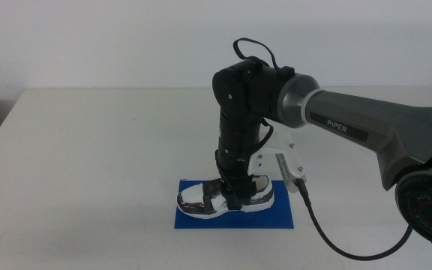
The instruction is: Use one arm to grab the shoe from the table and place it on the mat.
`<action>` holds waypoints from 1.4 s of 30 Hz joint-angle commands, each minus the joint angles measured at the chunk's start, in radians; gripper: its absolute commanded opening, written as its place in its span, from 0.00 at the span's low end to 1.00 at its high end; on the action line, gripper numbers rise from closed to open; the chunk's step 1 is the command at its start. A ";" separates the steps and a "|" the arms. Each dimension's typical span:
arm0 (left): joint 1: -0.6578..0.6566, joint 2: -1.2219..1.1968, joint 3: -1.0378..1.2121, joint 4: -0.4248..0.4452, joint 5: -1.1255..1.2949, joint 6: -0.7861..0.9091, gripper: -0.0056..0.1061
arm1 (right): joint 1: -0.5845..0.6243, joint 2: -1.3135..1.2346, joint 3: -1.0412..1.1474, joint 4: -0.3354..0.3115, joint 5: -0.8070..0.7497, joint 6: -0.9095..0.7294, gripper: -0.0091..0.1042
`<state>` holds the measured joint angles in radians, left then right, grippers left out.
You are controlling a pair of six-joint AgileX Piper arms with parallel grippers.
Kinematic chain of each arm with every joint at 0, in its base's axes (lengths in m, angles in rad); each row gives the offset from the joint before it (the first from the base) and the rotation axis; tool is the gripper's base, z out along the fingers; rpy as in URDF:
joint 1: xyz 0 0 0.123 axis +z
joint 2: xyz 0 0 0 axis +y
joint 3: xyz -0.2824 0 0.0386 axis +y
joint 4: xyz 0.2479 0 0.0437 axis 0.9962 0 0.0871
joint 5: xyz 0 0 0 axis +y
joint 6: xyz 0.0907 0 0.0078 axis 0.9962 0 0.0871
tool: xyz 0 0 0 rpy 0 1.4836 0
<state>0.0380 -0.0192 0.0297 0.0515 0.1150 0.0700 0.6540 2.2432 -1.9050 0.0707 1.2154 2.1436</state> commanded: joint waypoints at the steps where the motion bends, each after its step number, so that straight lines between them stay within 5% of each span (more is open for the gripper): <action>1: -0.005 -0.007 0.005 -0.009 -0.082 -0.006 0.89 | -0.005 -0.049 -0.027 -0.004 0.072 0.002 0.05; 4: -0.005 -0.007 0.005 -0.009 -0.082 -0.006 0.89 | -0.005 -0.046 -0.027 -0.009 0.072 0.002 0.05; 5: -0.005 -0.007 0.005 -0.009 -0.082 -0.006 0.89 | -0.011 -0.048 -0.027 0.011 0.072 0.002 0.65; 9: -0.005 -0.007 0.005 -0.009 -0.082 -0.006 0.89 | -0.011 -0.049 -0.027 0.046 0.072 0.002 0.89; 29: -0.005 -0.007 0.005 -0.009 -0.082 -0.006 0.89 | -0.011 -0.317 -0.028 0.062 0.072 -0.080 0.89; 33: -0.005 -0.007 0.005 -0.009 -0.082 -0.006 0.89 | -0.011 -0.410 -0.028 -0.012 0.071 -0.139 0.89; 42: -0.005 -0.007 0.005 -0.009 -0.081 -0.006 0.89 | -0.053 -0.623 -0.025 -0.318 0.072 -0.458 0.89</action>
<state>0.0380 -0.0192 0.0297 0.0515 0.1150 0.0700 0.6236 1.7063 -1.9099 -0.1483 1.2384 1.7680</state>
